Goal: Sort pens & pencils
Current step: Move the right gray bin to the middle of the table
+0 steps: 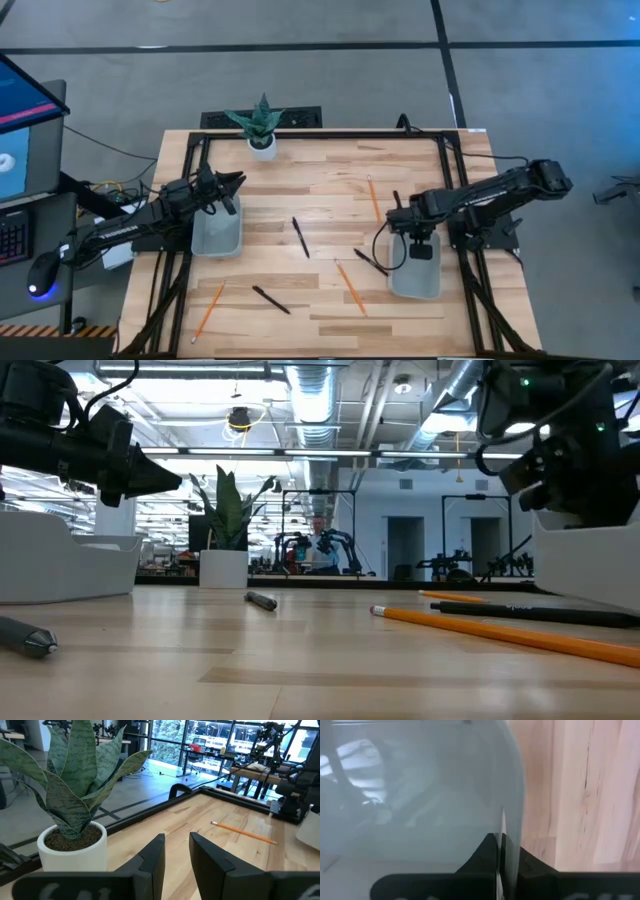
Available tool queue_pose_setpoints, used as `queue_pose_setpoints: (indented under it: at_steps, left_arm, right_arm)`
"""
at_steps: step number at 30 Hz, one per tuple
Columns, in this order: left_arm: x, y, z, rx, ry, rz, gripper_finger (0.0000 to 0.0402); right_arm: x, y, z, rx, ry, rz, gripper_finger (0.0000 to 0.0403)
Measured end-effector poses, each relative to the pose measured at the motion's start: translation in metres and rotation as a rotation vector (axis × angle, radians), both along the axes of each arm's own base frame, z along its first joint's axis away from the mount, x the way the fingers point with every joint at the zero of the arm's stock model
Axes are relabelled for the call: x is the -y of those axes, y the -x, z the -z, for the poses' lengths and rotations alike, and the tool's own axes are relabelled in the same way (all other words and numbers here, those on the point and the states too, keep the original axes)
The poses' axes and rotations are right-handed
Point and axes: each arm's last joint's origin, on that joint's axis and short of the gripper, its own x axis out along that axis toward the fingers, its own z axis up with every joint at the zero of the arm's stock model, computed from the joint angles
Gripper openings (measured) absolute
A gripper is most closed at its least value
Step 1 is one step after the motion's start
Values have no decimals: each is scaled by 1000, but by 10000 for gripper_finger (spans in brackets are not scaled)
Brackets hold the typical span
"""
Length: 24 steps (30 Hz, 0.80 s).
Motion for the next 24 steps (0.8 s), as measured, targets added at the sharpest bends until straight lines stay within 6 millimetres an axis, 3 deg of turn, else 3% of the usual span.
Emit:
queue_pose_setpoints:
  at_steps: [20, 24]
  left_arm:
    - [0, 0, 0, 0, 0, 0, 79]
    - [0, 0, 0, 0, 0, 0, 79]
  right_arm:
    - [0, 0, -4, -10, 0, 0, 27]
    - [0, -3, -12, -6, 0, -1, 21]
